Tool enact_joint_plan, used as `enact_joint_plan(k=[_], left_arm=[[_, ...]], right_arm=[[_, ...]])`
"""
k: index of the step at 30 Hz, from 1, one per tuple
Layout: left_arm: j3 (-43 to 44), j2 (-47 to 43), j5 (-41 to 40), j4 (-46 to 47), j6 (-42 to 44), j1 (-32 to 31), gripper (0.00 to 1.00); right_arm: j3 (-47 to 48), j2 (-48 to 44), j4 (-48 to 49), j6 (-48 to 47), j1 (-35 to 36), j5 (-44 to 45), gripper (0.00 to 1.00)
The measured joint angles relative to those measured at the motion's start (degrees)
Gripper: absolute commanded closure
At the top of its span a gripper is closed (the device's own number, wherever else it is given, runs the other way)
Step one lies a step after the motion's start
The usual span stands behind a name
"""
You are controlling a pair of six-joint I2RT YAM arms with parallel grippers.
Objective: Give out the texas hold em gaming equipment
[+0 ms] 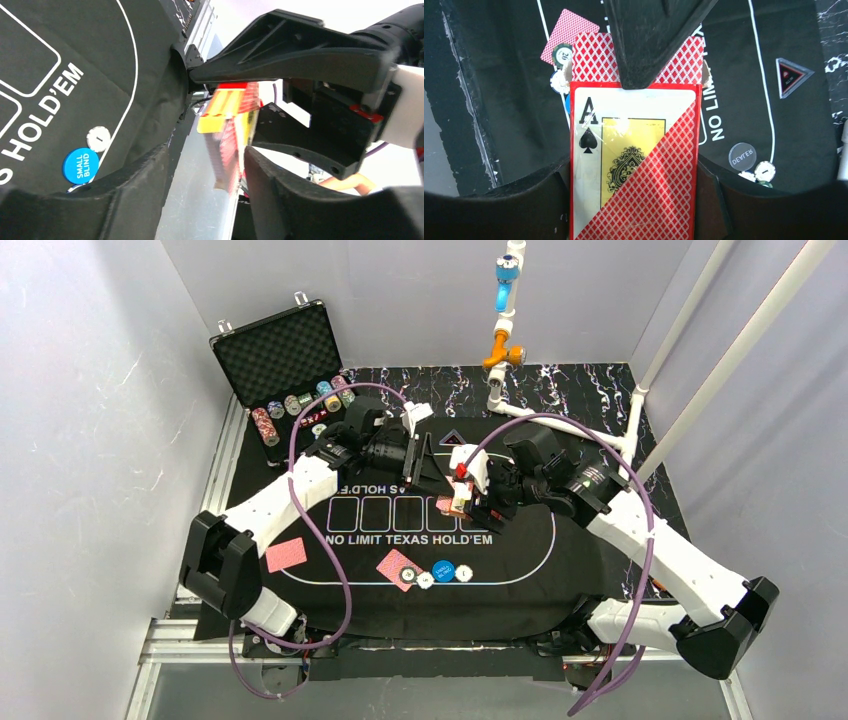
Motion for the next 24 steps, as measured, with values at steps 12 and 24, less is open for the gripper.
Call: enact_joint_plan(k=[12,24], left_arm=[[-5.22,-0.20,5.55,6.49,-7.06,2.29,0.70],[-4.87,-2.01,5.38,3.43,-3.28,2.69,0.86]], right_arm=[[-1.84,-2.36,0.26,0.04,0.00,0.04,0.99],[-1.84,-2.80,0.90,0.04,0.00,0.17,0.99]])
